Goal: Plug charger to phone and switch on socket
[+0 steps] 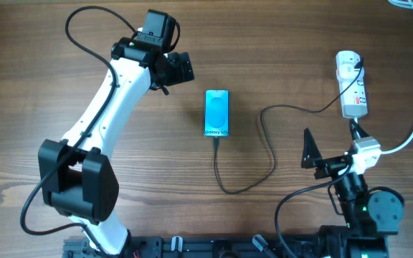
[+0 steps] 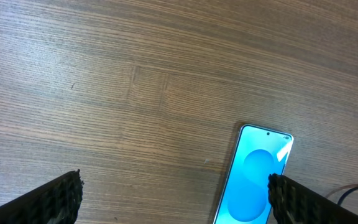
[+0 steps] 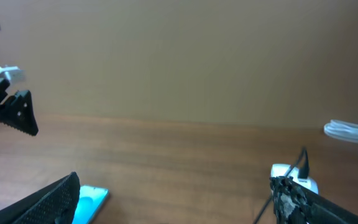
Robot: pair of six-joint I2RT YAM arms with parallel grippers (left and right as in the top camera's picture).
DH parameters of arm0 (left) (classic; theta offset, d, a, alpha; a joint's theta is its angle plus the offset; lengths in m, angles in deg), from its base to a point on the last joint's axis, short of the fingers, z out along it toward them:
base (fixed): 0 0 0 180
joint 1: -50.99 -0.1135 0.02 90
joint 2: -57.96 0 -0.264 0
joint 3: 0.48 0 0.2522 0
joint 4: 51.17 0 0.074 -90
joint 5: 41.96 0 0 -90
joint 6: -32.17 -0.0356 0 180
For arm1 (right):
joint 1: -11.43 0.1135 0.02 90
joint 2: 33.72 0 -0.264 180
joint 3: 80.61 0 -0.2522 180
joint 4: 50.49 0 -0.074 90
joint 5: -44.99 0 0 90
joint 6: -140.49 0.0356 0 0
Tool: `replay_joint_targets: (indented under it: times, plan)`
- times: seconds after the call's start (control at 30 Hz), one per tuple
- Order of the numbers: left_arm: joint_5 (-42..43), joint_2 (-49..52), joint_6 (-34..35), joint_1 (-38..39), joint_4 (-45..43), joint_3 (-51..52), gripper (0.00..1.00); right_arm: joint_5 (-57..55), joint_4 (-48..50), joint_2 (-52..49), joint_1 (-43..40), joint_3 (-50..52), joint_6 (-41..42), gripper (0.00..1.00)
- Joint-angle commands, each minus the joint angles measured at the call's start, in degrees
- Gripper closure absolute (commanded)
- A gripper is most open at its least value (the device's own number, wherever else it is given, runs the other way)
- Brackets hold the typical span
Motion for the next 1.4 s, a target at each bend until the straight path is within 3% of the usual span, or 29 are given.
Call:
replay_joint_targets:
  times: [0.0,0.4,0.67,1.37]
  plan:
    - [-0.79,0.15,0.46,-0.13,-0.15,-0.07,0.0,0.9,3.5,0.96,1.81,3.13,-2.62,0.0]
    - [-0.79,0.15,0.46,-0.13,-0.15,-0.07,0.0,-3.48,15.39,7.89,4.15,13.73,-3.28,0.0]
    - [-0.79,0.15,0.46,-0.13,-0.15,-0.07,0.0,-10.49,5.31,7.89,4.15,13.62,-2.12,0.0]
    - [-0.79,0.15,0.46,-0.13,-0.15,-0.07,0.0,-10.99,5.49,7.87,3.39,13.6,-1.81,0.0]
